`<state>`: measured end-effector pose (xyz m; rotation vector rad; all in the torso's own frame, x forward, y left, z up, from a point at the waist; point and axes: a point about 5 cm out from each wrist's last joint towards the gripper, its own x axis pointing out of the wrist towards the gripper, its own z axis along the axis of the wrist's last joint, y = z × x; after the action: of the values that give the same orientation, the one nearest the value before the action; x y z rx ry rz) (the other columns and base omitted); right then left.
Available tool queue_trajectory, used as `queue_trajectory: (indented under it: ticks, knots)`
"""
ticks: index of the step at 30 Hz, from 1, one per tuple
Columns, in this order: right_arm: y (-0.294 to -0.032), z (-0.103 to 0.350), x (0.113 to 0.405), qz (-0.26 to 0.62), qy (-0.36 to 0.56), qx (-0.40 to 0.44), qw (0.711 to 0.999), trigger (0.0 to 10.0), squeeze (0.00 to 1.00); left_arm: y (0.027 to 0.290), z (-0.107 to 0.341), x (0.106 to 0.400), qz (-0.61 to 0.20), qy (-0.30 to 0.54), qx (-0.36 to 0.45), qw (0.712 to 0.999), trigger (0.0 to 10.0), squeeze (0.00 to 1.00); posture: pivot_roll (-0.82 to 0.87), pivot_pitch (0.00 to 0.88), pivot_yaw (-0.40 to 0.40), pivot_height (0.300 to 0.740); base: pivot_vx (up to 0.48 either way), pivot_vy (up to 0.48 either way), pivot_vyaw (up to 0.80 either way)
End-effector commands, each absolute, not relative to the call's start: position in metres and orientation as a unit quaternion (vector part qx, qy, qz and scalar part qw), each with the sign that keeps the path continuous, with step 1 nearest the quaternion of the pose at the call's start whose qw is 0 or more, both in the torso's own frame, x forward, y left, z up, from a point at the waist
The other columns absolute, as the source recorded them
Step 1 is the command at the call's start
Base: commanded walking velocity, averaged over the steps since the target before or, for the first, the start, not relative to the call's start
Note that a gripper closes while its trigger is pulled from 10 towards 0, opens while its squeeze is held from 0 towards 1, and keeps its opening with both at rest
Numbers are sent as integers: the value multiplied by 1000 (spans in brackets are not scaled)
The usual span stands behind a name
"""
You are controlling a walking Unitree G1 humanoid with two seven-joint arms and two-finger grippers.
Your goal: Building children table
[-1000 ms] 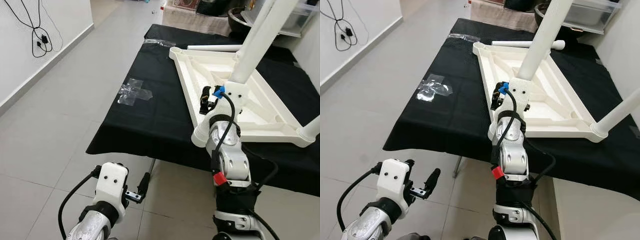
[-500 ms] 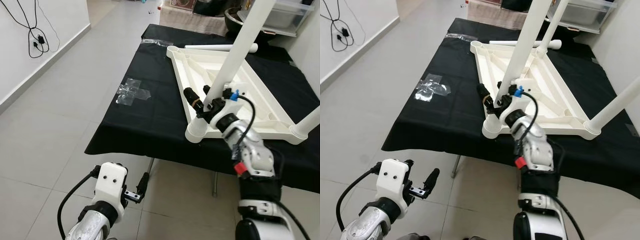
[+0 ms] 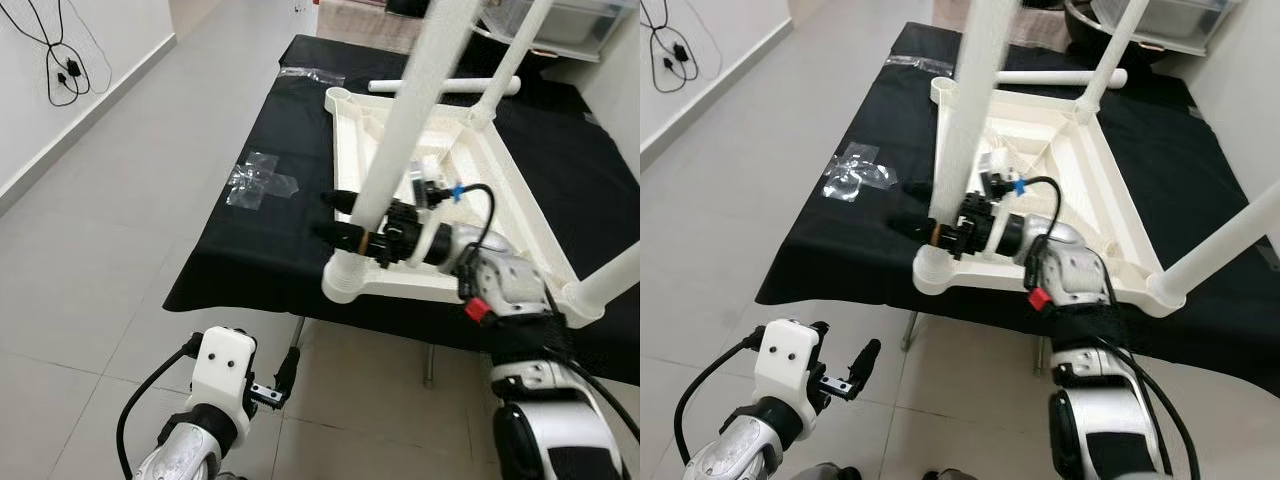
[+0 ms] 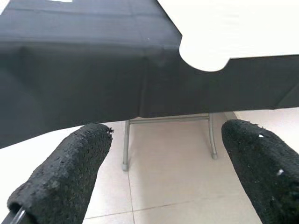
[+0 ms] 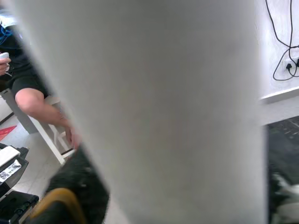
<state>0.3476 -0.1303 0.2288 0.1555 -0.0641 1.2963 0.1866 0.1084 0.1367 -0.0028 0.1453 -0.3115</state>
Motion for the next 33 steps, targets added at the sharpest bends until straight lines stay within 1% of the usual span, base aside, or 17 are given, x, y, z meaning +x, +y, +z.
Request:
queue_trajectory:
  ticks: [1,4,6,7,9,13,15,17,18,19,21,22,23,26,31,32,33]
  knots:
    - [-119,229,350,613,-33,59,787,0,0,106,134,183,-170,76,-4,983,10000,0,170,111,-144,740,0,0,0]
    - [-112,230,356,586,-44,47,808,0,0,105,135,182,-175,71,-4,982,10000,0,171,109,-145,740,0,0,0]
    - [-115,224,370,458,-44,40,887,0,0,103,140,181,-188,49,0,981,10000,0,154,109,-138,740,0,0,0]
    - [-115,224,370,458,-44,40,887,0,0,103,140,181,-188,49,0,981,10000,0,154,109,-138,740,0,0,0]
    - [-126,220,375,350,-39,40,935,0,0,101,145,180,-199,27,13,980,10000,0,147,109,-138,740,0,0,0]
    - [-136,214,374,270,-25,68,960,0,0,98,150,179,-204,3,28,979,10000,0,142,110,-135,740,0,0,0]
    - [-143,202,368,147,1,62,987,0,0,96,157,179,-205,-23,44,978,10000,0,133,107,-133,740,0,0,0]
    - [-143,202,368,147,1,62,987,0,0,96,157,179,-205,-23,44,978,10000,0,133,107,-133,740,0,0,0]
    - [-146,194,362,78,15,60,995,0,0,95,160,178,-204,-32,48,977,10000,0,133,107,-133,740,0,0,0]
    - [-146,194,362,78,15,60,995,0,0,95,160,178,-204,-32,48,977,10000,0,133,107,-133,740,0,0,0]
    - [-154,182,347,-74,31,62,995,0,0,93,166,177,-198,-44,46,978,10000,0,139,107,-138,740,0,0,0]
    - [-154,182,347,-74,31,62,995,0,0,93,166,177,-198,-44,46,978,10000,0,139,107,-138,740,0,0,0]
    - [-154,177,341,-121,38,70,989,0,0,92,168,176,-196,-47,45,978,10000,0,139,105,-141,740,0,0,0]
    - [-143,173,334,-172,54,86,980,0,0,91,169,176,-191,-51,43,979,10000,0,141,104,-145,740,0,0,0]
    - [-125,173,336,-177,56,100,977,0,0,90,169,176,-191,-53,44,979,10000,0,142,101,-148,740,0,0,0]
    - [-114,180,339,-149,33,112,982,10000,0,90,168,176,-192,-54,45,979,10000,0,143,99,-149,740,0,0,0]
    - [-108,187,340,-124,7,115,985,10000,0,90,168,176,-194,-55,45,978,10000,0,143,99,-149,740,0,0,0]
